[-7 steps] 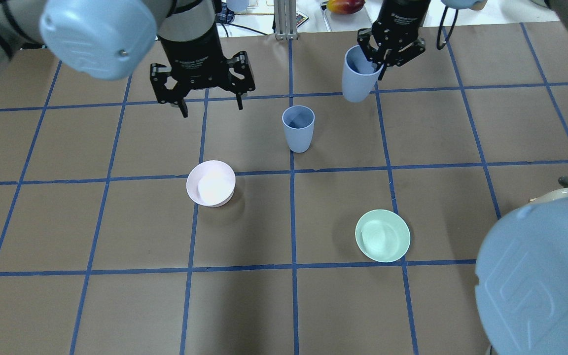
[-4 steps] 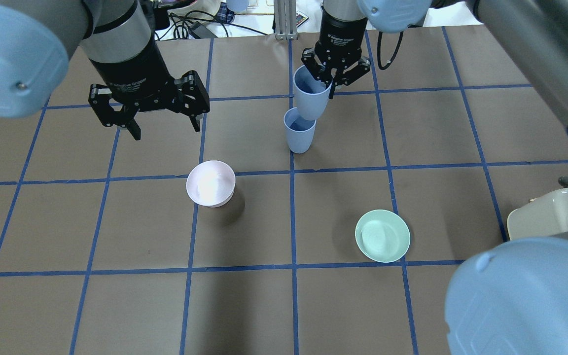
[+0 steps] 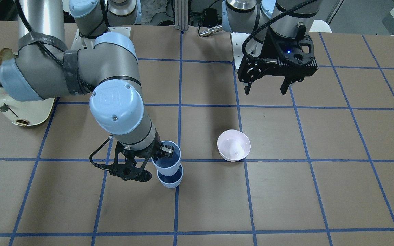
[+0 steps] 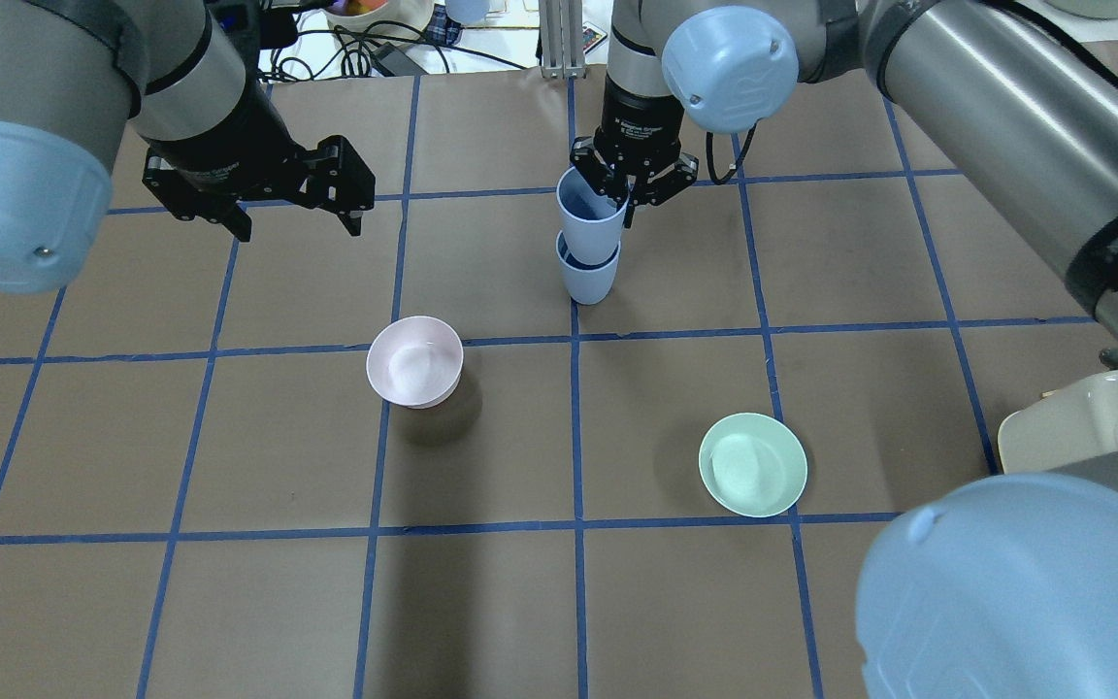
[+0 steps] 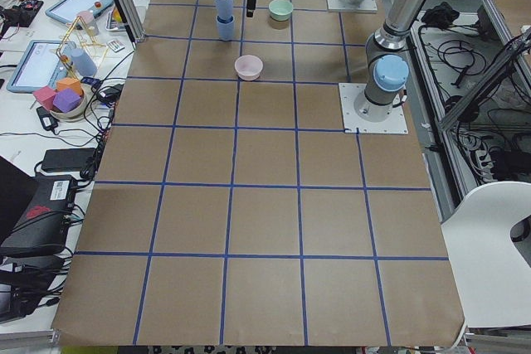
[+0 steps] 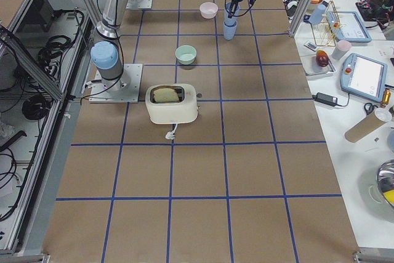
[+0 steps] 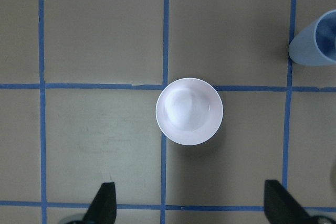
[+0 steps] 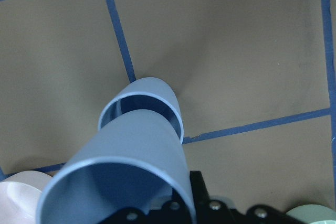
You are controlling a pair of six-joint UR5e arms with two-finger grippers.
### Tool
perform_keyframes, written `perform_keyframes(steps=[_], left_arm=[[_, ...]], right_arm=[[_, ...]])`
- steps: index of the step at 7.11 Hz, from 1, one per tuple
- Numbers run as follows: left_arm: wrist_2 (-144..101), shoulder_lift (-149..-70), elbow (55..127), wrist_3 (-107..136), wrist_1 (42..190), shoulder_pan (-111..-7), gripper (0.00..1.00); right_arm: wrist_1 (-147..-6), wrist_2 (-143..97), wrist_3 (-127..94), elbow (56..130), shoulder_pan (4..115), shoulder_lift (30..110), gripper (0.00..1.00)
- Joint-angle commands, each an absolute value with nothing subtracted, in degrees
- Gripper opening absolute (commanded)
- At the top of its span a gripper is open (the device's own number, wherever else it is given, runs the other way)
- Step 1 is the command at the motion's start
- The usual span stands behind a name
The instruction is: Stack blue cups with both arms
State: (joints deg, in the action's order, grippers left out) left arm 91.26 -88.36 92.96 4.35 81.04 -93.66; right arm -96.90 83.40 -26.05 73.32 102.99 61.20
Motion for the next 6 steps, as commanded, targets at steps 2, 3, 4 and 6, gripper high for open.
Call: perform_keyframes(steps=[2, 3, 4, 6], left_arm=[[91.23, -88.42, 93.16, 4.39, 80.42, -93.69, 1.0], [91.23, -88.42, 93.16, 4.48, 80.42, -93.69, 1.0], [91.23, -88.42, 93.25, 4.66, 80.42, -93.69, 1.0], [91.23, -88.24, 93.25, 4.66, 80.42, -93.69, 1.0]], right_arm=[[-98.0, 83.41, -25.93, 74.18, 103.01, 60.91, 0.0], [-98.35, 83.41, -25.41, 74.18, 103.01, 60.56, 0.73], [-101.05, 83.41, -26.18, 74.27, 103.01, 60.38, 1.0], [-100.55, 83.67, -25.67, 73.74, 102.05, 61.08, 1.0]])
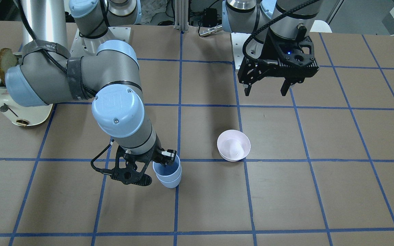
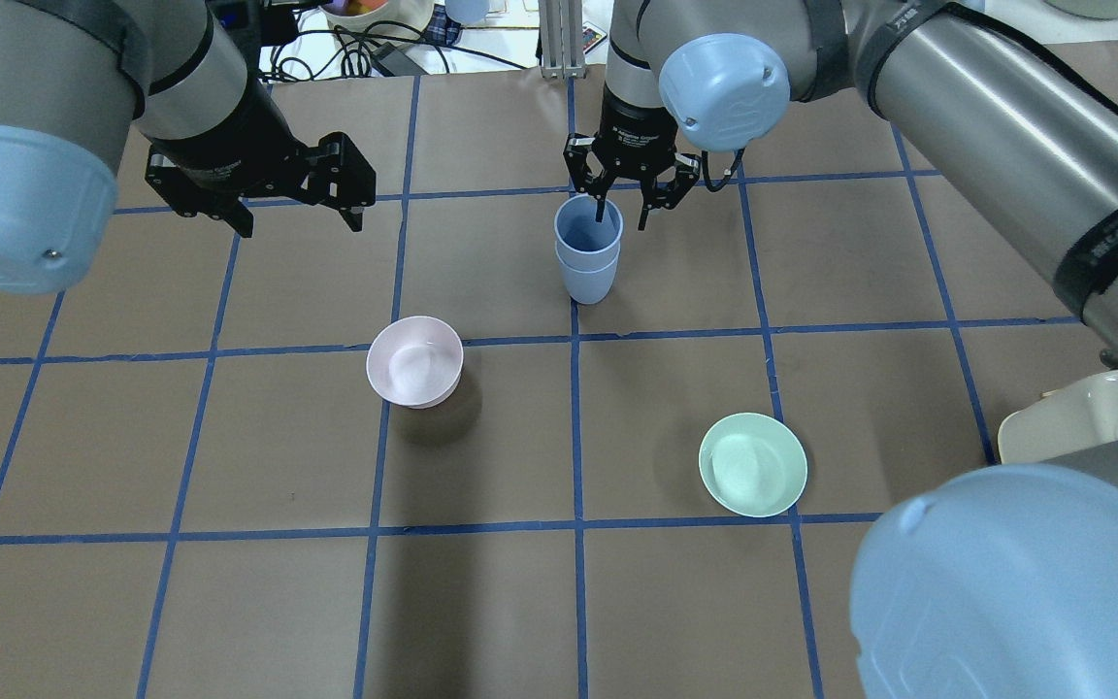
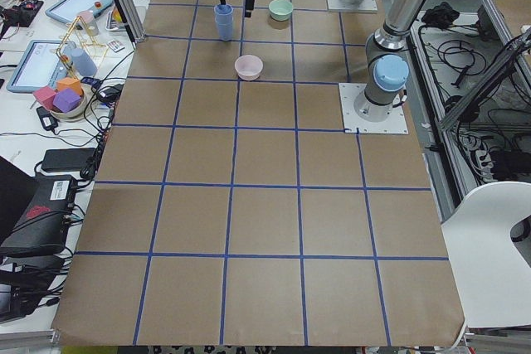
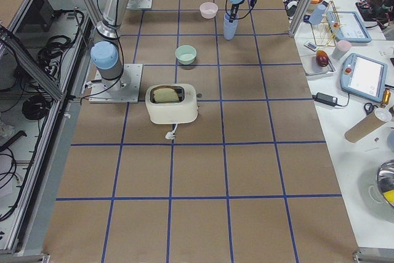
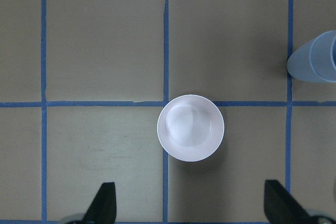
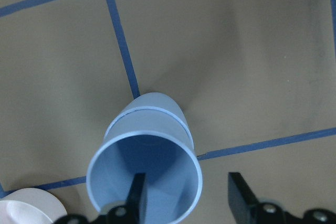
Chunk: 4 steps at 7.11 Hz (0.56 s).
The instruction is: Stack blue cups with both arms
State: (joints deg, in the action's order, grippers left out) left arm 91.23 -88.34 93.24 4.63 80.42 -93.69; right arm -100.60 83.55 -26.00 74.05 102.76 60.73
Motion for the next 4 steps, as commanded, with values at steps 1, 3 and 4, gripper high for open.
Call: perform_keyframes(steps=[1, 3, 4], left_arm=[[91.23, -88.33, 93.34, 4.66, 80.42, -93.69, 1.0], [91.23, -88.24, 93.34, 4.66, 80.42, -93.69, 1.0], [91.23, -88.24, 93.34, 4.75, 80.42, -93.69, 1.0]], right_arm=[[-101.07, 84.72, -24.97, 73.65, 101.52, 62.74, 1.0], [-98.98, 84.99, -15.97, 74.7, 94.61, 66.95, 1.0], [-95.4, 85.34, -7.03, 75.66, 91.26, 70.1, 1.0]])
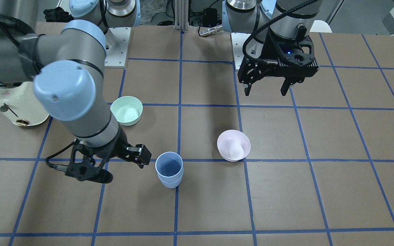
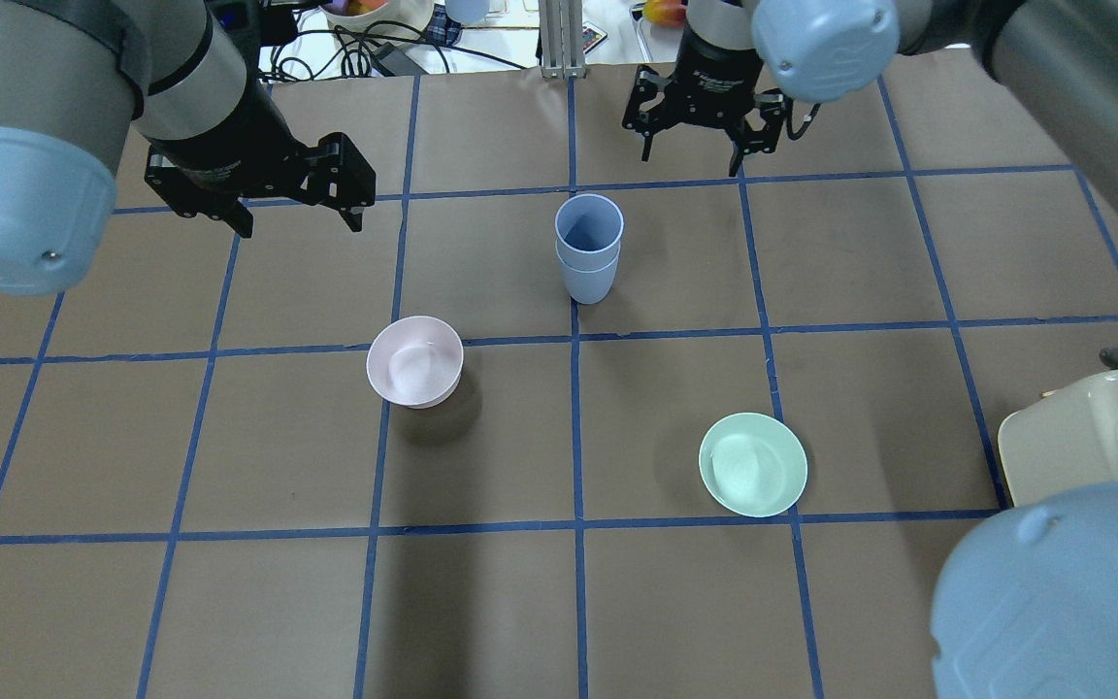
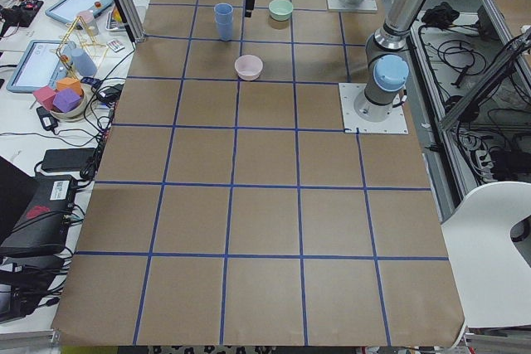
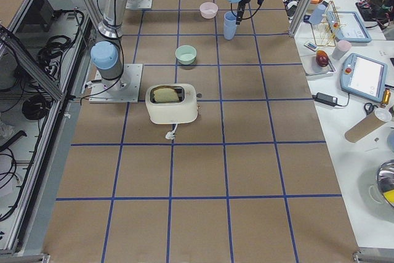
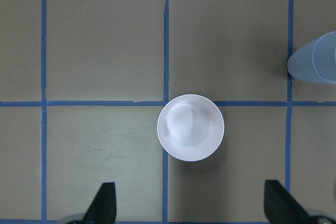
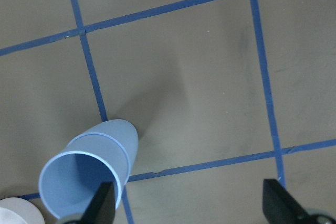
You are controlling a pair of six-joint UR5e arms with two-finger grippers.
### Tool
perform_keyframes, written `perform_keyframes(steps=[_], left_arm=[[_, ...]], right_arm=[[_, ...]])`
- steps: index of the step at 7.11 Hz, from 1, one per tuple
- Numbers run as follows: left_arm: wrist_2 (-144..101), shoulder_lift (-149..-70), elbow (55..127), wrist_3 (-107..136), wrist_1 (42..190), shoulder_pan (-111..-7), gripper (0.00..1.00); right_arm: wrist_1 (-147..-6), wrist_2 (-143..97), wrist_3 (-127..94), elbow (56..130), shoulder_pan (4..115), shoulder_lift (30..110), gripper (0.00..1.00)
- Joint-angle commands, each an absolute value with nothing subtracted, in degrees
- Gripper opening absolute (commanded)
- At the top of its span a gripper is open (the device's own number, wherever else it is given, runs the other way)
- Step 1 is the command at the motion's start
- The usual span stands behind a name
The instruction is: Stack blue cups with both arms
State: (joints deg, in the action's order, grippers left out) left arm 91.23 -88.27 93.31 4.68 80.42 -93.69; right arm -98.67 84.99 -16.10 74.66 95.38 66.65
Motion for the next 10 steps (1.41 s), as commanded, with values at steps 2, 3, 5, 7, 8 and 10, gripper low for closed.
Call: perform_keyframes(steps=[2, 3, 5, 7, 8, 10], left_arm=[[91.23, -88.24, 93.34, 4.75, 80.42, -93.69, 1.0], [91.23, -88.24, 93.34, 4.75, 80.42, -93.69, 1.0], [91.23, -88.24, 93.34, 4.75, 80.42, -93.69, 1.0], [91.23, -88.24, 93.34, 4.75, 80.42, -93.69, 1.0], [91.23, -88.24, 93.34, 4.75, 80.42, -93.69, 1.0], [91.23, -88.24, 93.34, 4.75, 80.42, -93.69, 1.0]], right_arm=[[-92.82, 89.62, -2.99, 81.79, 88.25, 78.01, 1.0], [-92.73, 89.91, -3.16, 85.39, 88.33, 82.14, 1.0], [-92.81, 89.83, -4.04, 88.67, 88.51, 85.6, 1.0], [-92.81, 89.38, -4.04, 88.59, 88.51, 85.61, 1.0], [-92.81, 89.38, -3.96, 88.51, 88.51, 85.61, 1.0], [-92.9, 89.3, -3.96, 88.51, 88.51, 85.61, 1.0]])
